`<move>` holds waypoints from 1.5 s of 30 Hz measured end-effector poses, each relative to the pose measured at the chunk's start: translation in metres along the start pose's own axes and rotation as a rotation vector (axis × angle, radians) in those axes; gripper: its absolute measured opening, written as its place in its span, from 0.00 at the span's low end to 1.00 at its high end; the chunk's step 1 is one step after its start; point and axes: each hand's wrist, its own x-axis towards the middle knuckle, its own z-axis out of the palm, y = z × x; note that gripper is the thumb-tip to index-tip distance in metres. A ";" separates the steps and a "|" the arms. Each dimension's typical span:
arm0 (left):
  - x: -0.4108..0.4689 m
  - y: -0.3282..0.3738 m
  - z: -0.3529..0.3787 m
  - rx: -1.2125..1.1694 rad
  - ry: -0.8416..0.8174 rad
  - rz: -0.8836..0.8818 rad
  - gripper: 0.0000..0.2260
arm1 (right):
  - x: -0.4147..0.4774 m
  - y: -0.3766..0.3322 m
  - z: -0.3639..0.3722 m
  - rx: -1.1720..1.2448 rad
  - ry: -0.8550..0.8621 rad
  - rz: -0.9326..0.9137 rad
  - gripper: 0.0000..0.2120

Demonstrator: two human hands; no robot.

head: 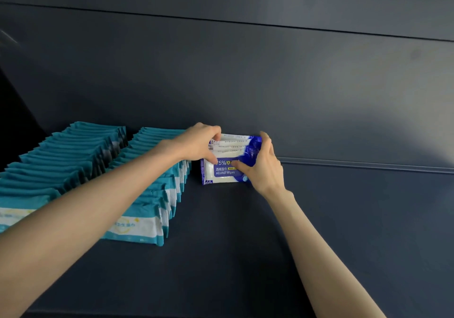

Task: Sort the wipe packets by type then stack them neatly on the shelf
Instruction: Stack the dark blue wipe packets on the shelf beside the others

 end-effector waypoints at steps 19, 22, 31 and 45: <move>0.014 -0.006 0.001 0.512 0.066 0.195 0.24 | 0.016 0.020 0.004 -0.174 -0.004 -0.153 0.33; 0.013 -0.006 0.001 0.545 0.060 0.203 0.24 | 0.014 0.020 0.005 -0.190 -0.034 -0.141 0.35; 0.013 -0.005 0.002 0.628 0.108 0.257 0.22 | 0.014 0.016 0.009 -0.268 0.015 -0.125 0.34; 0.009 0.001 0.005 0.828 0.146 0.266 0.22 | 0.011 0.007 0.006 -0.388 0.005 -0.091 0.36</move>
